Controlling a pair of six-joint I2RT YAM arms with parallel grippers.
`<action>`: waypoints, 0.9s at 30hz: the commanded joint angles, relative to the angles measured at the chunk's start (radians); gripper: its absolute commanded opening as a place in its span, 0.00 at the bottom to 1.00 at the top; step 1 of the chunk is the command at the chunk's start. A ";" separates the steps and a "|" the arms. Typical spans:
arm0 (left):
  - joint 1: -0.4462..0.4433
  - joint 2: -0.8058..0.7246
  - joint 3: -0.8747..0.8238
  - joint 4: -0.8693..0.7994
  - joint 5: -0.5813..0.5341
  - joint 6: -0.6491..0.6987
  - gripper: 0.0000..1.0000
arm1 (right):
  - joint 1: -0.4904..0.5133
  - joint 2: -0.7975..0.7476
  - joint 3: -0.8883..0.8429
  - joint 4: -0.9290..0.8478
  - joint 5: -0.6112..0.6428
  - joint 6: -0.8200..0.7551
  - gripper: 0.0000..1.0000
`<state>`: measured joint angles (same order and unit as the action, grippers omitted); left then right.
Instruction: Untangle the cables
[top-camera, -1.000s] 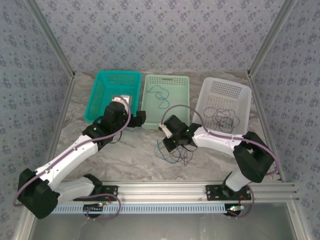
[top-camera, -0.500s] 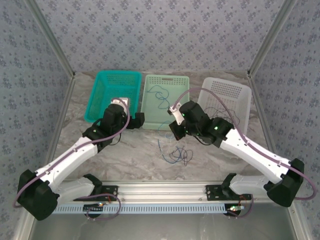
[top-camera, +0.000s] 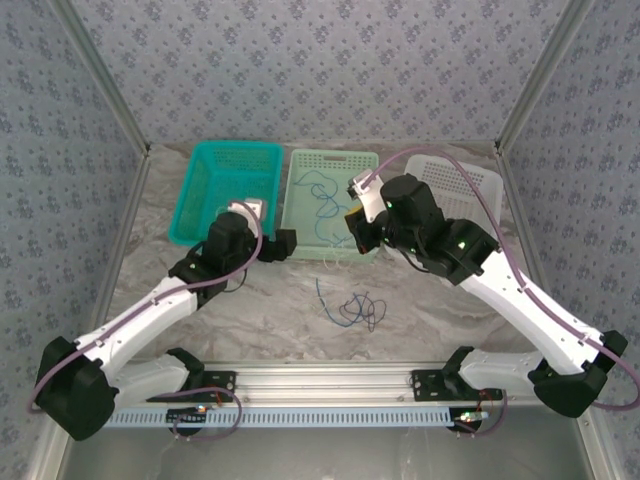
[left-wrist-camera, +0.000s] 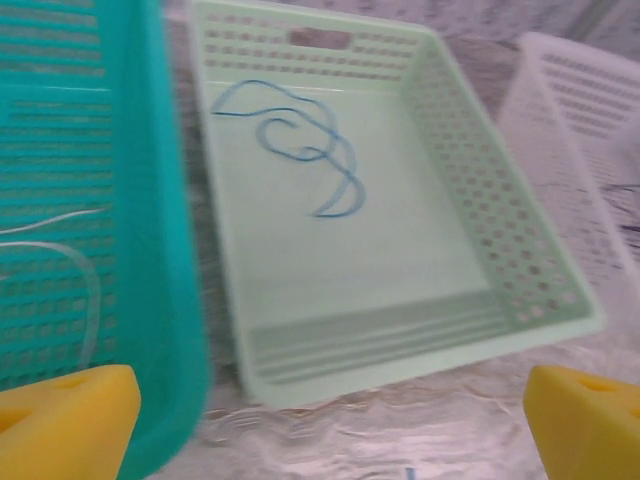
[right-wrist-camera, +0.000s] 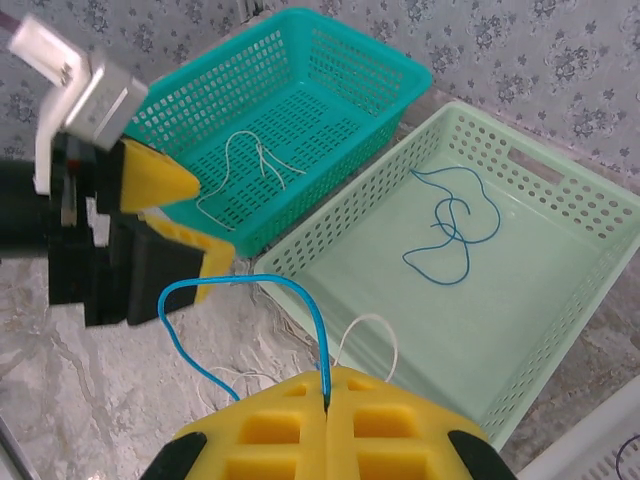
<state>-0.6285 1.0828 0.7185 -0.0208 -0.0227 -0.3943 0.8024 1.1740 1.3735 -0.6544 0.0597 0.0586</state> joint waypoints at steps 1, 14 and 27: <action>-0.060 0.024 -0.044 0.218 0.179 0.027 0.98 | -0.007 0.007 0.021 -0.021 -0.029 -0.009 0.00; -0.256 0.072 -0.120 0.455 0.198 0.120 0.94 | -0.009 0.010 0.023 0.013 -0.039 0.069 0.00; -0.333 0.255 -0.050 0.588 0.071 0.085 0.90 | 0.035 -0.005 0.056 0.009 -0.019 0.103 0.00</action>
<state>-0.9577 1.3178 0.6235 0.5049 0.1101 -0.3077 0.8268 1.1854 1.3884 -0.6552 0.0311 0.1417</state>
